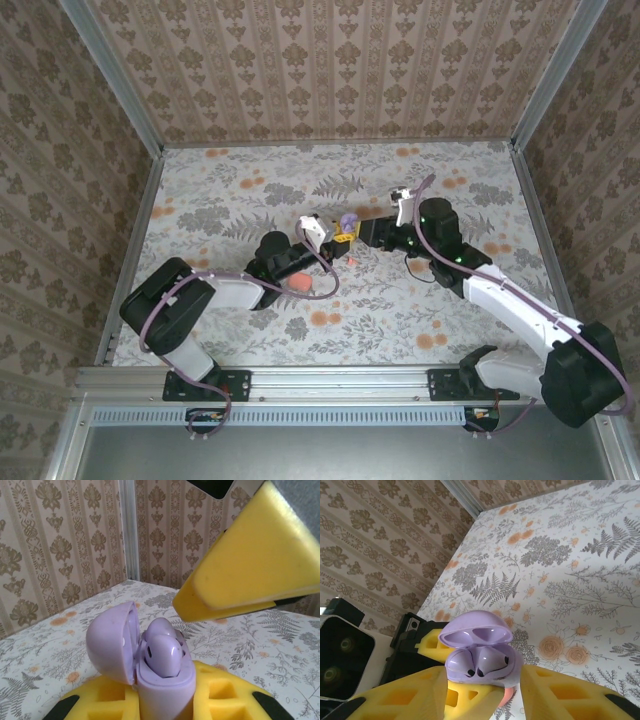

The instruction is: Insert wireless bluetooth earbuds into charging case

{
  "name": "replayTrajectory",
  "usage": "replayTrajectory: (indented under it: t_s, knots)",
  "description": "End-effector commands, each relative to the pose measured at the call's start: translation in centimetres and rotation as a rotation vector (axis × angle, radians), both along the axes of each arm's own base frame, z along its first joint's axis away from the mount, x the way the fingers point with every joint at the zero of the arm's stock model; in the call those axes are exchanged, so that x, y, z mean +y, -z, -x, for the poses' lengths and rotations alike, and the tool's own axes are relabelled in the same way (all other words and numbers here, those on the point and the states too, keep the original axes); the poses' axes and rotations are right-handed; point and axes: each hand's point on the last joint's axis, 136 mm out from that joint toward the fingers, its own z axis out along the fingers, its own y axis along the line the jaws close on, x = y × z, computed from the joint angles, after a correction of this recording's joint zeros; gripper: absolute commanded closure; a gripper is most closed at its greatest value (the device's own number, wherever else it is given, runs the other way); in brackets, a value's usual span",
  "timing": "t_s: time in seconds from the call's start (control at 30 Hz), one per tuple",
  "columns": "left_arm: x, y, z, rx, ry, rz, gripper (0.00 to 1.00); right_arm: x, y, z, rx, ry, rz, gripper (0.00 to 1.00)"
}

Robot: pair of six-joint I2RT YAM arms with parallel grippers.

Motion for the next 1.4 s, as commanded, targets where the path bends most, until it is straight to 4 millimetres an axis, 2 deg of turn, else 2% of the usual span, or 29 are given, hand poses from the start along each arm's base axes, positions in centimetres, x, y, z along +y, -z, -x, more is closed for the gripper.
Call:
replayTrajectory:
  t_s: [0.0, 0.17, 0.33, 0.53, 0.57, 0.67, 0.87, 1.03, 1.37]
  knots:
    - [0.2, -3.3, 0.9, -0.05, 0.051, 0.081, 0.88, -1.2, -2.8, 0.0, -0.095, 0.019, 0.021, 0.55]
    - [0.2, -4.0, 1.9, -0.052, 0.101, 0.085, 0.88, -2.0, -4.4, 1.1, -0.206, -0.032, 0.085, 0.52]
    - [0.4, -4.7, 3.0, -0.047, 0.165, 0.094, 0.88, -1.0, -5.9, 3.8, -0.333, -0.239, 0.096, 0.48]
    - [0.7, -5.5, 4.6, -0.052, 0.241, 0.084, 0.87, -0.3, -6.2, 6.7, -0.433, -0.447, 0.141, 0.44]
    - [0.6, -5.7, 5.4, -0.06, 0.287, 0.078, 0.87, 0.0, -6.3, 7.6, -0.467, -0.505, 0.139, 0.41]
    - [0.7, -6.0, 6.3, -0.064, 0.332, 0.074, 0.87, 0.2, -6.0, 9.2, -0.521, -0.597, 0.156, 0.36]
    - [1.0, -6.5, 7.4, -0.075, 0.371, 0.056, 0.87, -0.8, -4.5, 8.9, -0.495, -0.551, 0.274, 0.22]
    - [1.0, -7.0, 8.1, -0.076, 0.413, 0.043, 0.86, -0.5, -3.9, 9.6, -0.484, -0.58, 0.248, 0.21]
    - [0.8, -7.2, 8.5, -0.09, 0.437, 0.045, 0.85, 0.7, -4.4, 10.2, -0.578, -0.658, 0.201, 0.25]
